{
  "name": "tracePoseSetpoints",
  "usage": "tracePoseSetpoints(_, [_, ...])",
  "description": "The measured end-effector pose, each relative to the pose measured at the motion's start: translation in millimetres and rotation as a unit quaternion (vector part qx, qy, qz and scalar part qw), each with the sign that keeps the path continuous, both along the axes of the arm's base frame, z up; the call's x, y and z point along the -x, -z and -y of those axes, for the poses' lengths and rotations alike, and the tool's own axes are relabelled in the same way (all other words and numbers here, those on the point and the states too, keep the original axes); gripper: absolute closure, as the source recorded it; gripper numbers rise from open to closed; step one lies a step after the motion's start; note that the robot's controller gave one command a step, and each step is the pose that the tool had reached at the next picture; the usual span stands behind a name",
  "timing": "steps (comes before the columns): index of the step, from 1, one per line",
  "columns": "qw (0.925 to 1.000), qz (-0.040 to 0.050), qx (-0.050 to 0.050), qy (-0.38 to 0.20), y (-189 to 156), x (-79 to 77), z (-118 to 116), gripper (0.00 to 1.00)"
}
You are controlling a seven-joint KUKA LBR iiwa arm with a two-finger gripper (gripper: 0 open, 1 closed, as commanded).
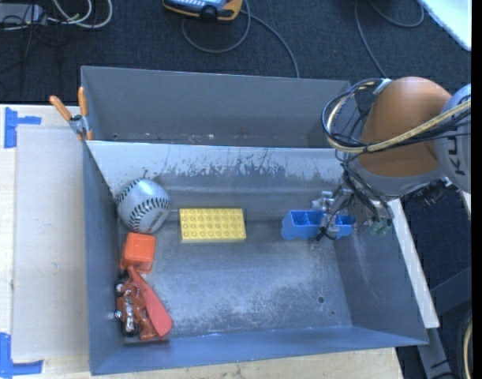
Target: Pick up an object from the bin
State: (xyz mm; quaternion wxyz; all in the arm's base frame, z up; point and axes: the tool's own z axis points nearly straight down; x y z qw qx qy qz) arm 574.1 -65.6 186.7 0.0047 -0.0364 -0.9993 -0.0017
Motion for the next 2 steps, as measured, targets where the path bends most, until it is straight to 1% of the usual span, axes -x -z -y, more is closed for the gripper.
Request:
tracePoseSetpoints(1, [1.0,-0.0043,-0.001,-0.008,-38.8,5.0,-2.4,1.0])
tracePoseSetpoints(2, [1.0,-0.001,0.0,-0.002,-100.8,1.6,2.5,1.0])
